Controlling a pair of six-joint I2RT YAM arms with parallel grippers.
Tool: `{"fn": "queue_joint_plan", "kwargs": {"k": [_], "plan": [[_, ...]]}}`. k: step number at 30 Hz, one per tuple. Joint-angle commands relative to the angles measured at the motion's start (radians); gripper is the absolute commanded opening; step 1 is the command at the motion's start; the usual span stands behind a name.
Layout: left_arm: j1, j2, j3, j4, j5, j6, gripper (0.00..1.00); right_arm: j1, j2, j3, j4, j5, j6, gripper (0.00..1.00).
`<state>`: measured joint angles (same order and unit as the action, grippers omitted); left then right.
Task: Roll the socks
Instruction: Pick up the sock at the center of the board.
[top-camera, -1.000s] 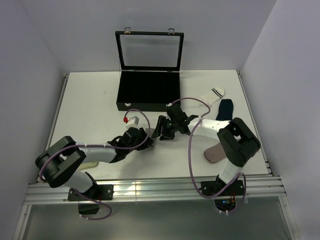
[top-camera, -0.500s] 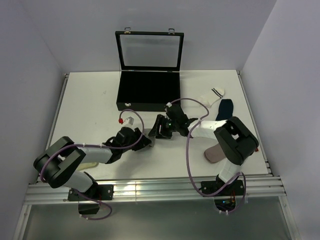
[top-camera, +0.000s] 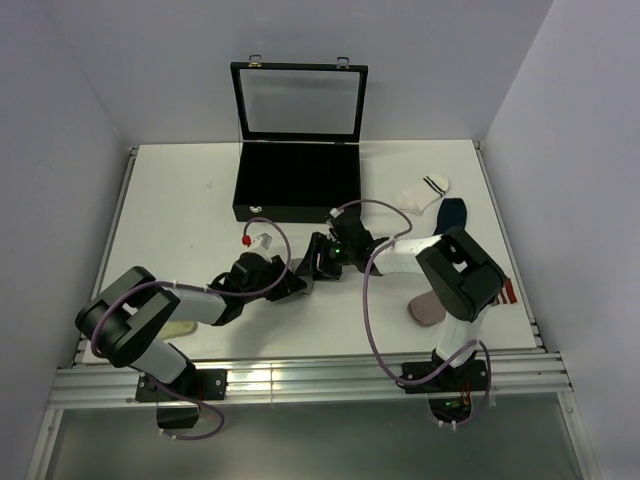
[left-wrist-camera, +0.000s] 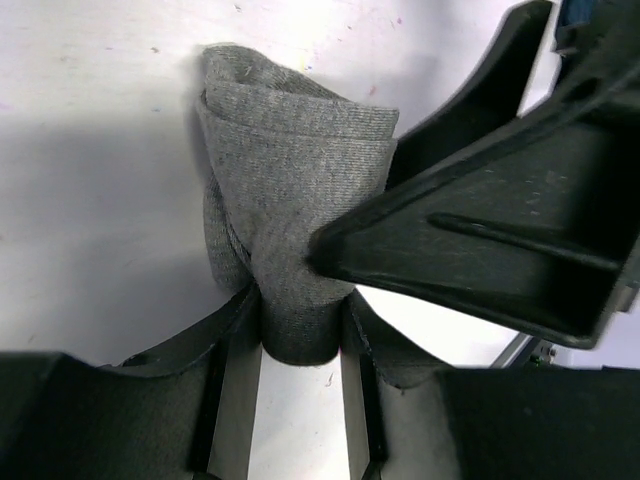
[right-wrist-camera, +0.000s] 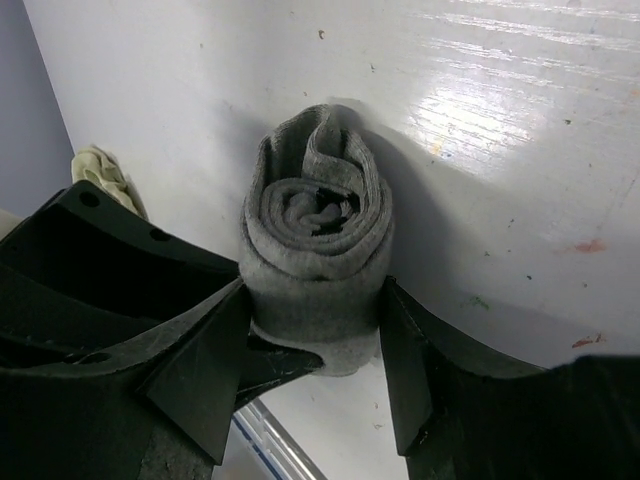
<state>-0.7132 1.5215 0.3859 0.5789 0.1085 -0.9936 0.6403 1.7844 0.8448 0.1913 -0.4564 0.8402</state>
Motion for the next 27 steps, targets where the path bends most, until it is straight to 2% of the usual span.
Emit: {"fn": "queue_joint_plan", "kwargs": {"k": [1,6,12,15,16,20,21,22,23,26,27], "plan": [[-0.005,0.06,-0.016,-0.054,0.088,0.047,0.18,-0.008,0.039,0.037,0.034,-0.031,-0.032,0.6],[-0.005,0.089,-0.03,-0.016,0.122,0.039,0.18,-0.007,0.075,0.05,0.017,-0.044,-0.069,0.6],[-0.005,0.118,-0.022,-0.001,0.148,0.044,0.22,-0.007,0.101,0.074,-0.029,-0.074,-0.13,0.53],[-0.005,0.132,-0.022,0.006,0.151,0.049,0.26,-0.007,0.105,0.097,-0.067,-0.094,-0.171,0.43],[-0.005,0.135,-0.021,0.006,0.152,0.052,0.27,-0.007,0.104,0.102,-0.078,-0.099,-0.185,0.35],[-0.006,0.154,-0.012,0.004,0.155,0.053,0.34,-0.008,0.102,0.126,-0.133,-0.108,-0.233,0.15],[-0.006,0.157,-0.01,0.004,0.154,0.05,0.37,-0.007,0.101,0.131,-0.145,-0.107,-0.251,0.12],[-0.006,0.155,-0.009,0.001,0.149,0.049,0.39,-0.007,0.099,0.135,-0.156,-0.103,-0.259,0.03],[-0.006,0.154,-0.007,-0.001,0.148,0.046,0.41,-0.007,0.089,0.138,-0.173,-0.097,-0.268,0.0],[-0.005,0.109,-0.001,-0.048,0.108,0.036,0.57,-0.008,0.055,0.142,-0.208,-0.073,-0.3,0.0],[-0.005,0.071,0.002,-0.089,0.094,0.036,0.65,-0.01,0.044,0.145,-0.216,-0.053,-0.312,0.0]]}}
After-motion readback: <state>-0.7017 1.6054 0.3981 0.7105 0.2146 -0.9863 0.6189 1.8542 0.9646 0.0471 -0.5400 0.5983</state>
